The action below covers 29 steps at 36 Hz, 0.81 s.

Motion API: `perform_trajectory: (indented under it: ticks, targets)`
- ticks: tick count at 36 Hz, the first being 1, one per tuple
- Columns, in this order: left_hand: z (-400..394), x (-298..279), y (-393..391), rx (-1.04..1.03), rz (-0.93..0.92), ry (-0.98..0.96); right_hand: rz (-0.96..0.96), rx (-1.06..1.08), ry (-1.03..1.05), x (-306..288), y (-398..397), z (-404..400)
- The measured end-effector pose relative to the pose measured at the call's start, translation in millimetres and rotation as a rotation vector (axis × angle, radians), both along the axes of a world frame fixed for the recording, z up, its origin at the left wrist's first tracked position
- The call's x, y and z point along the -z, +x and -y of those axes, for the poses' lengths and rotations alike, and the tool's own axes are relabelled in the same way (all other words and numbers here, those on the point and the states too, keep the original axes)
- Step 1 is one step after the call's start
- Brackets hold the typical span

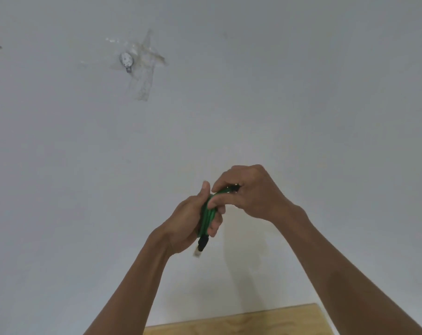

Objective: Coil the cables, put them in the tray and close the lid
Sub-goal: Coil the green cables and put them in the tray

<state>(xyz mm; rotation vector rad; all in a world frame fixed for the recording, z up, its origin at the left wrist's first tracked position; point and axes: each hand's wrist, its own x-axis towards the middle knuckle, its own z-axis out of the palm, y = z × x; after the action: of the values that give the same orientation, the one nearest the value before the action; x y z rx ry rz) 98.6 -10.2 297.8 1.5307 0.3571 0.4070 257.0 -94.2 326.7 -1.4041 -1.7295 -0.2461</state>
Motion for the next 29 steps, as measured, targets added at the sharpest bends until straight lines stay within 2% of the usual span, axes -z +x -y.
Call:
perform_trajectory:
  ticks: [4,7,10,14,19,23,29]
  targets:
    - [8.4,1.1,-2.9,0.063,0.021,-0.191,-0.308,-0.182,-0.077,7.9,1.0,-5.4]
    - [12.6,1.7,-4.5,0.121,0.056,-0.257,-0.604,-0.370,-0.243,18.9,-5.2,-3.5]
    - [13.8,2.8,-4.7,0.152,0.089,-0.280,-0.818,-0.457,-0.276,32.2,-17.2,0.3]
    - [13.6,0.4,-5.3,0.093,0.044,-0.212,-0.881,-0.373,-0.136,42.9,-27.9,-0.2]
    - [23.5,-11.4,0.7,-0.185,-0.014,0.028,-0.869,-0.266,0.015,42.7,-36.6,-1.8]
    - [31.3,-13.1,8.3,-0.353,0.038,0.053,-0.863,-0.237,0.050,37.3,-40.9,-2.7]
    - [36.6,-11.8,17.1,-0.553,0.121,-0.021,-0.854,-0.221,0.016,28.7,-39.1,-6.0]
